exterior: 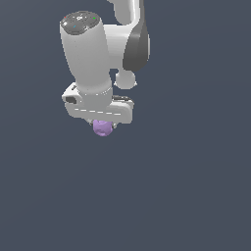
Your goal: Pick up the object and move it to a goal position.
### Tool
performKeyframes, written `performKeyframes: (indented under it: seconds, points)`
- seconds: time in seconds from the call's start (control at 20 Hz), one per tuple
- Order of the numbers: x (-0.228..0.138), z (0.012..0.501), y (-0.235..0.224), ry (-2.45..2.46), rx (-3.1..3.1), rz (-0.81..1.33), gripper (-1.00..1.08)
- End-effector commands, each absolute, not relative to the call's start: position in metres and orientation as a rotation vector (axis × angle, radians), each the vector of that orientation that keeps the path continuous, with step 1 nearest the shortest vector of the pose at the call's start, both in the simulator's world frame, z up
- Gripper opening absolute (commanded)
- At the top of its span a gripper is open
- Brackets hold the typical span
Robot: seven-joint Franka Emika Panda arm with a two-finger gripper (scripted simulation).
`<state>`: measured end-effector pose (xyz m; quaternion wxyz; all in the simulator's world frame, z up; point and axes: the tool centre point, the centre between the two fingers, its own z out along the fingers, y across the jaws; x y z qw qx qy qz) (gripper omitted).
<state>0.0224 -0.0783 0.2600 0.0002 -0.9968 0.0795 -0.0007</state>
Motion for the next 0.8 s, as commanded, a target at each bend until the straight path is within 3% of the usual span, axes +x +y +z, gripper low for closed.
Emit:
performKeyframes:
  seconds: [0.0, 0.35, 0.75]
  points:
    - [0.02, 0.285, -0.083, 0.249, -3.131, 0.0, -1.0]
    - [0.019, 0.332, -0.091, 0.249, -3.132, 0.0, -1.0]
    - [0.019, 0.35, -0.095, 0.249, -3.132, 0.0, -1.0]
